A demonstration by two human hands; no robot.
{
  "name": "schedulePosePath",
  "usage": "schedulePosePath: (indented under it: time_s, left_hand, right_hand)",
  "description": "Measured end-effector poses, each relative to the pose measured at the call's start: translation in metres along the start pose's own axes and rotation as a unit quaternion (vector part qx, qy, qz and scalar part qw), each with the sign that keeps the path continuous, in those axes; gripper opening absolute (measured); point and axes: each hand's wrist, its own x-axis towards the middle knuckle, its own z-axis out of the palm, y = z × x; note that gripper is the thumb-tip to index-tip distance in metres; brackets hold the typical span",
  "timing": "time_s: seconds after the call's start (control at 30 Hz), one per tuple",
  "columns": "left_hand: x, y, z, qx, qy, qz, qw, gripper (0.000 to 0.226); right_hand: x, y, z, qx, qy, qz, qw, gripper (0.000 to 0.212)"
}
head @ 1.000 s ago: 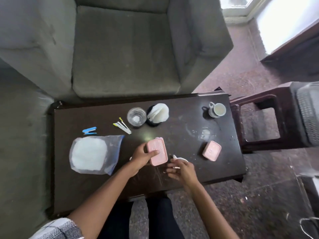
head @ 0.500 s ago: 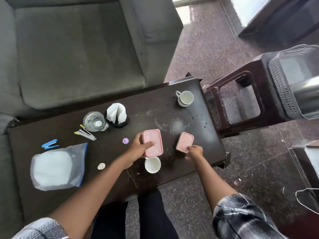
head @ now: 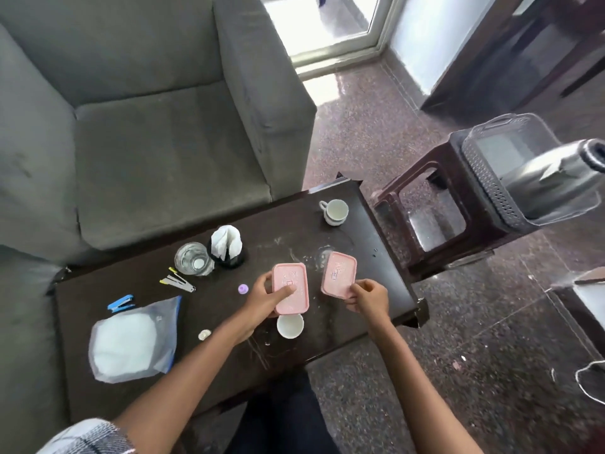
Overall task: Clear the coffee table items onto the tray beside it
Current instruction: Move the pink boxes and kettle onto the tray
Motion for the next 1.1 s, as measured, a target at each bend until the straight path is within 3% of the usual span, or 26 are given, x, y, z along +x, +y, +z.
schedulePosePath:
  time_s: [0.23,0.43,0.7,1.1]
  left_hand:
    - [-0.083,0.017,0.013,-0.010,-0.049,0.075,0.996,0.024]
    - [-0.117,0.012,0.043,0.033,-0.093,0.091,0.991,0.032]
    - [-0.120,0.028,0.135,0.041,-0.129,0.092,0.987,0.026]
    - [-0.106,0.077,0.335,0.032,-0.128,0.136,0.982,0.025]
  right_hand:
    - [-0.134,-0.020,-0.047,0.020,0.029,-0.107,0.994,0.007]
    - [-0.186,-0.018,-0.092,0.046,0.065,-0.133,0.988,0.009]
    - [-0.167,-0.006,-0.172,0.074,0.096,-0.112,0.986,0.014]
    - [-0.084,-0.028,-0.362,0.101,0.082,-0.142,0.981,0.021]
